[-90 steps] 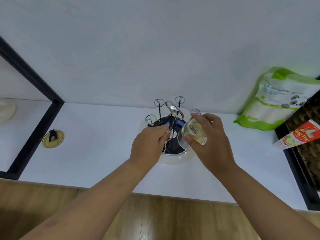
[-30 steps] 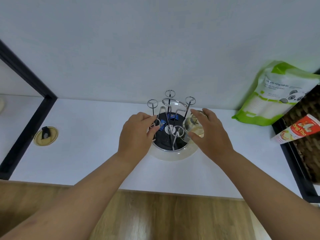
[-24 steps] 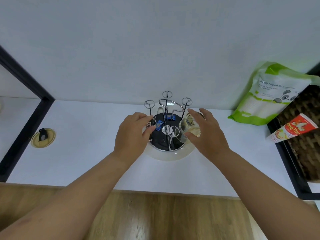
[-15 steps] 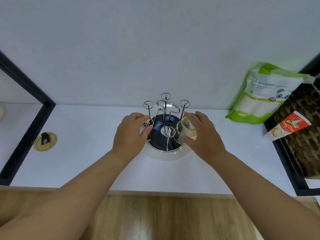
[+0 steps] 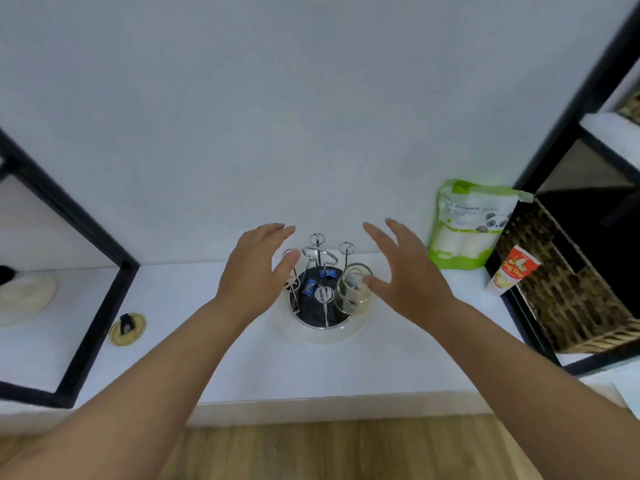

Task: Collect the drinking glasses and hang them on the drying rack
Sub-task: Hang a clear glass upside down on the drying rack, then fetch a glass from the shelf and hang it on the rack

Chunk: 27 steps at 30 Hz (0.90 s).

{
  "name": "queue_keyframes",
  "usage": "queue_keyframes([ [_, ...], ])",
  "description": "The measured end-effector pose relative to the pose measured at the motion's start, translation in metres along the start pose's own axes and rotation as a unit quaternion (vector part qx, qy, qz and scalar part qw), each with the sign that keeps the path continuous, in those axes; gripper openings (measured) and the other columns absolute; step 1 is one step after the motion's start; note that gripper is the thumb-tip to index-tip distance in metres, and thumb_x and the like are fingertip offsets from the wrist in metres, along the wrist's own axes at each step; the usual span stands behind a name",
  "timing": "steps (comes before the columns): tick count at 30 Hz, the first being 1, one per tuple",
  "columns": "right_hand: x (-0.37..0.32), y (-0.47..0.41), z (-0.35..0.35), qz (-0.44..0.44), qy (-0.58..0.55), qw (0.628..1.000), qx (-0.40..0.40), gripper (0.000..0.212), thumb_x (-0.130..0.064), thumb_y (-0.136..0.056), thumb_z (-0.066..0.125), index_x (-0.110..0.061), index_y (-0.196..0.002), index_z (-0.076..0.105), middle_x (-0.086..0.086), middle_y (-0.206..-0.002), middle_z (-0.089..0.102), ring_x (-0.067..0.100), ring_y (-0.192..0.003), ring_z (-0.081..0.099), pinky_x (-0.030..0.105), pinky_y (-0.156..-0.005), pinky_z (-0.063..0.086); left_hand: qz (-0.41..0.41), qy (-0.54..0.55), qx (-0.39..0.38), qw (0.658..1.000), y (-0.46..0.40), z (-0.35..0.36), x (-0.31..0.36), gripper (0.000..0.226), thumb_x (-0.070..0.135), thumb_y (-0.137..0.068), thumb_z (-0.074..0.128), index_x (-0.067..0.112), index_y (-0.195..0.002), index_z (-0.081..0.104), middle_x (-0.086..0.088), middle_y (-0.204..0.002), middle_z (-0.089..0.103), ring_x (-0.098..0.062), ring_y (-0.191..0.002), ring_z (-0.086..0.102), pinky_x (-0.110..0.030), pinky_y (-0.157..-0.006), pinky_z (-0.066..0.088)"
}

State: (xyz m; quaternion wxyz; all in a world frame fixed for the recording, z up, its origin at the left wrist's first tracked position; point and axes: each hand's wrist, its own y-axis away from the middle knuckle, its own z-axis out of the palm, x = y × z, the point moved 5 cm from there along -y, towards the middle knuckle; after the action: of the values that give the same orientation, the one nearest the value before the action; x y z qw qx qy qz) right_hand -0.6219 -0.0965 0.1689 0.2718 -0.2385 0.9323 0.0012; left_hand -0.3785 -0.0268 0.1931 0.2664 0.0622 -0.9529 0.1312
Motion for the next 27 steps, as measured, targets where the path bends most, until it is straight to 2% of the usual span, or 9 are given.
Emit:
queue_keyframes([
  [5, -0.039, 0.014, -0.110, -0.024, -0.007, 0.998, 0.054, 0.086, -0.043, -0.093, 0.074, -0.037, -0.164, 0.027, 0.007, -0.172, 0.022, 0.028, -0.158, 0.015, 0.046, -0.125, 0.024, 0.073, -0.007, -0.008, 0.997, -0.001, -0.082, 0.090, 0.044, 0.040, -0.102, 0.056, 0.029, -0.145, 0.055, 0.011, -0.143, 0.056, -0.008, -0.135, 0.038, -0.019, -0.106, 0.025],
  [8, -0.069, 0.027, -0.180, -0.028, -0.018, 0.996, 0.079, 0.084, -0.053, -0.093, 0.069, -0.041, -0.164, 0.025, 0.001, -0.173, 0.019, 0.023, -0.159, 0.011, 0.049, -0.125, 0.025, 0.115, -0.018, 0.011, 0.993, 0.001, -0.140, 0.146, 0.048, 0.046, -0.102, 0.055, 0.032, -0.147, 0.052, 0.016, -0.145, 0.054, -0.004, -0.137, 0.037, -0.022, -0.110, 0.028],
  [12, -0.116, 0.054, -0.274, -0.056, -0.033, 0.992, 0.110, 0.083, -0.059, -0.095, 0.064, -0.042, -0.164, 0.022, -0.001, -0.174, 0.016, 0.021, -0.160, 0.010, 0.047, -0.127, 0.022, 0.157, -0.034, 0.034, 0.986, 0.011, -0.217, 0.215, 0.056, 0.059, -0.100, 0.048, 0.039, -0.152, 0.042, 0.023, -0.150, 0.045, 0.013, -0.134, 0.026, -0.016, -0.106, 0.024],
  [17, -0.167, 0.097, -0.374, -0.090, -0.024, 0.983, 0.157, 0.081, -0.062, -0.096, 0.060, -0.045, -0.164, 0.018, -0.004, -0.174, 0.014, 0.015, -0.159, 0.009, 0.039, -0.126, 0.018, 0.198, -0.038, 0.079, 0.976, 0.038, -0.304, 0.290, 0.061, 0.065, -0.098, 0.045, 0.044, -0.154, 0.035, 0.022, -0.155, 0.040, 0.005, -0.142, 0.024, -0.025, -0.109, 0.027],
  [21, -0.201, 0.133, -0.432, -0.107, -0.003, 0.972, 0.211, 0.081, -0.062, -0.097, 0.060, -0.046, -0.164, 0.018, -0.005, -0.173, 0.016, 0.013, -0.158, 0.011, 0.031, -0.117, 0.018, 0.232, -0.048, 0.106, 0.966, 0.064, -0.353, 0.334, 0.064, 0.068, -0.096, 0.044, 0.048, -0.155, 0.028, 0.023, -0.160, 0.031, -0.002, -0.148, 0.019, -0.031, -0.113, 0.028],
  [27, -0.229, 0.200, -0.466, -0.105, 0.020, 0.960, 0.259, 0.079, -0.064, -0.097, 0.056, -0.047, -0.163, 0.017, -0.004, -0.173, 0.020, 0.014, -0.158, 0.012, 0.034, -0.117, 0.021, 0.267, -0.046, 0.130, 0.954, 0.111, -0.381, 0.375, 0.066, 0.069, -0.097, 0.038, 0.044, -0.157, 0.027, 0.018, -0.162, 0.029, -0.007, -0.149, 0.020, -0.035, -0.116, 0.026],
])
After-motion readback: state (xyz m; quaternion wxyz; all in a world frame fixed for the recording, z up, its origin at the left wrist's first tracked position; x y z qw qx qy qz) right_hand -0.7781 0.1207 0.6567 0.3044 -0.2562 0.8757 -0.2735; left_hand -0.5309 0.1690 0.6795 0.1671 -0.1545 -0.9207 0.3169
